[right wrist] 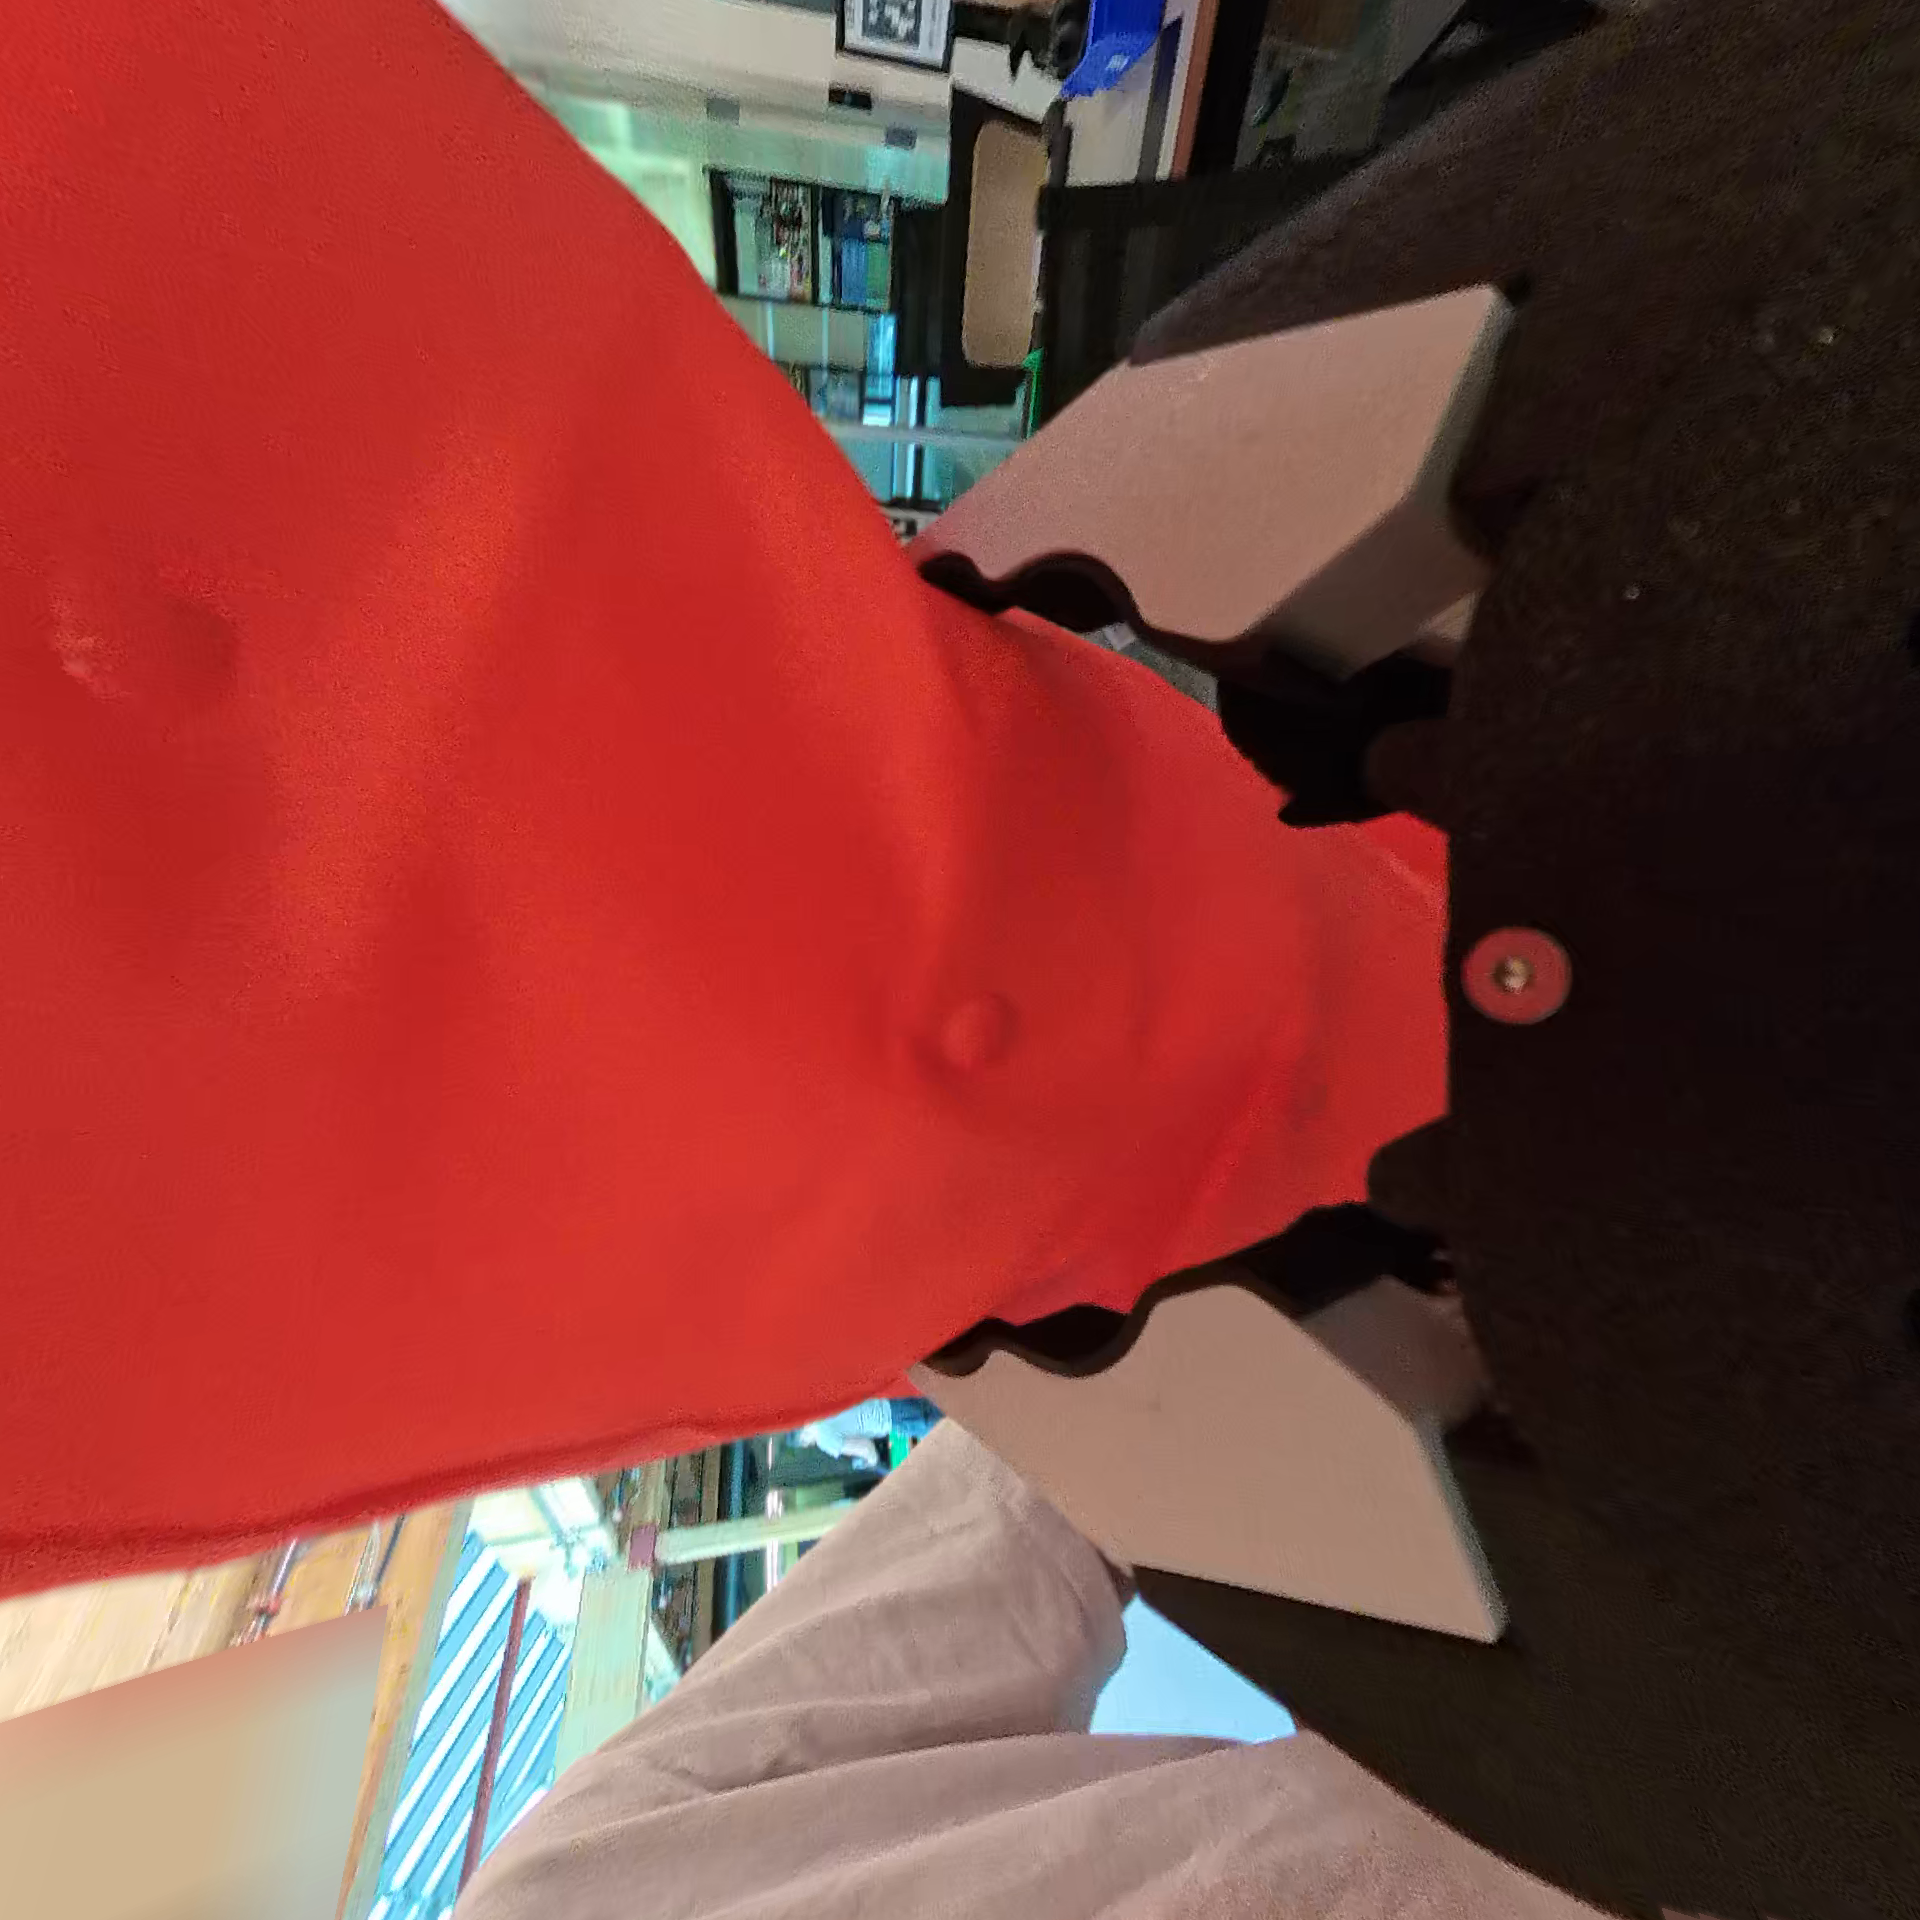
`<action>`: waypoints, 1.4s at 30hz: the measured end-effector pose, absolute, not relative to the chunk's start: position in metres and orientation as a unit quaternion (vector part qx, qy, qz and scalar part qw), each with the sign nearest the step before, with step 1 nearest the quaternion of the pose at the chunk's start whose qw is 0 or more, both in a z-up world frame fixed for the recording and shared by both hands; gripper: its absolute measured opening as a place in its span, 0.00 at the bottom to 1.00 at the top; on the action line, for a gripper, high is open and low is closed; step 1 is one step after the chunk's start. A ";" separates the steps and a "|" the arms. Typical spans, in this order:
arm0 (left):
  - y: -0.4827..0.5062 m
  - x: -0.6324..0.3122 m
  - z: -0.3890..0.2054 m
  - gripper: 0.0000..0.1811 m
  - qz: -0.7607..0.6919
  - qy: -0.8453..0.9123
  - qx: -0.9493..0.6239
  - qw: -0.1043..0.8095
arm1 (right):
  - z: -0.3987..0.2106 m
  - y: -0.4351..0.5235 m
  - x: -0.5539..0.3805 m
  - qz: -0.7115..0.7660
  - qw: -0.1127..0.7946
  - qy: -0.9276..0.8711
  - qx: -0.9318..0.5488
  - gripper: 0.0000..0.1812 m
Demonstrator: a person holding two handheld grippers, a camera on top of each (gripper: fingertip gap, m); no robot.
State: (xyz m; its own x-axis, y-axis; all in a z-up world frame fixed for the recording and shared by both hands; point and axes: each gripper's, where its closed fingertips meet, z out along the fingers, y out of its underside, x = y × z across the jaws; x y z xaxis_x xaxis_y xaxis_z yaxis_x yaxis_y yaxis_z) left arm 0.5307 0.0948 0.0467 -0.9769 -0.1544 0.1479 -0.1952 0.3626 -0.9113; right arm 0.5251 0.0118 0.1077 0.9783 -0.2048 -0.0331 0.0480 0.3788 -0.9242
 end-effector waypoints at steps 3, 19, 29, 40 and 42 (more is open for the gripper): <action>0.091 0.497 0.055 0.85 0.607 -0.786 0.099 0.064 | 0.134 0.040 0.521 -0.026 0.837 0.053 -0.544 0.74; 0.183 0.503 0.178 0.81 0.794 -0.570 0.155 -0.141 | 0.275 0.113 0.524 -0.148 0.592 -0.031 -0.792 0.76; 0.310 0.469 0.202 0.79 0.738 -0.581 0.220 -0.263 | 0.037 0.155 0.512 -0.222 0.419 0.075 -0.877 0.72; 0.341 0.469 0.198 0.79 0.699 -0.549 0.289 -0.357 | 0.001 0.210 0.611 -0.316 0.380 0.073 -0.866 0.64; 0.346 0.470 0.194 0.79 0.689 -0.544 0.306 -0.369 | 0.001 0.218 0.620 -0.322 0.393 0.068 -0.859 0.55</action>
